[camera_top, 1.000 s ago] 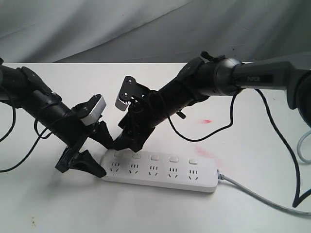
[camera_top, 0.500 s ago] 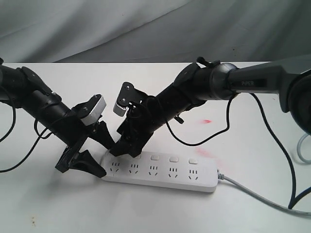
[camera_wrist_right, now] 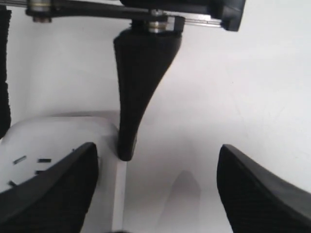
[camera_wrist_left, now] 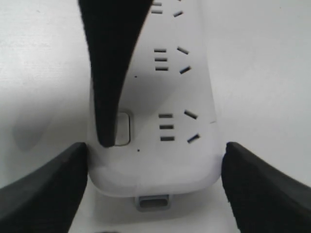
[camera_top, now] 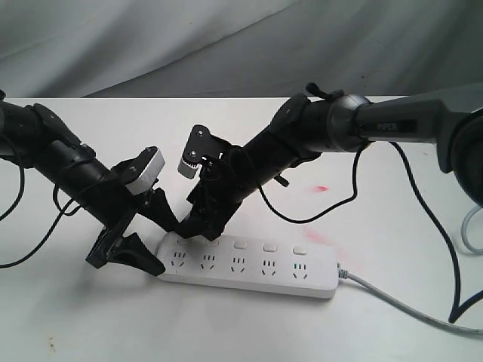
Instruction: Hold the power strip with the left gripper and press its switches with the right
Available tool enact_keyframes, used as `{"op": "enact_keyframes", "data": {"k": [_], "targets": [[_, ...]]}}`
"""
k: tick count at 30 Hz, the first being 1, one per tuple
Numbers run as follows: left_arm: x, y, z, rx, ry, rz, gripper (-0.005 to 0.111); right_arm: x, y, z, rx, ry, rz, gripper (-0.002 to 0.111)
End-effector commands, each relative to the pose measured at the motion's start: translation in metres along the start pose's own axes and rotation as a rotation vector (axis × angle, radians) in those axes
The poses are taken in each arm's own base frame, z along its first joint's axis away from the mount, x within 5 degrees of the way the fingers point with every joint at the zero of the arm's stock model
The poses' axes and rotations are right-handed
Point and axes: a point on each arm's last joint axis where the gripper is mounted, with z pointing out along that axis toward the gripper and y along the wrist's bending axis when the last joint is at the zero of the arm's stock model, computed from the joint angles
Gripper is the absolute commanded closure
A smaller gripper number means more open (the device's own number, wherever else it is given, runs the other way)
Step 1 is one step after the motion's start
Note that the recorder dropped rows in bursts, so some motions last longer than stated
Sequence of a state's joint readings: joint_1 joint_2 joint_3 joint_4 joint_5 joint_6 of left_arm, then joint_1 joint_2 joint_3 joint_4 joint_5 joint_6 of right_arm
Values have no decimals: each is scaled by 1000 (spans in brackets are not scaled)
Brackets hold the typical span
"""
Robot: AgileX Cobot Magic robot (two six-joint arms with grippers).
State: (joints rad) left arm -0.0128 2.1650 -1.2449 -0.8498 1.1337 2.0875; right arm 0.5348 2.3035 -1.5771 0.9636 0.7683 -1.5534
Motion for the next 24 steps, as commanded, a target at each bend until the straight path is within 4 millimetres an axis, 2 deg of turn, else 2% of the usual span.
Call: {"op": "enact_keyframes", "data": {"k": [1,13,21,24], "targets": [[1,4,-1,-38,12,5,58,8,-1,4,22,70,-76,45],[1,4,-1,-38,12,5,58,4,9,10,-12,95,-94,45],[1,4,-1,-38,12,5,58,5,4,11,50,111,-83,45],[1,4,-1,-38,12,5,58,8,12,17,39,130,-88,45]]}}
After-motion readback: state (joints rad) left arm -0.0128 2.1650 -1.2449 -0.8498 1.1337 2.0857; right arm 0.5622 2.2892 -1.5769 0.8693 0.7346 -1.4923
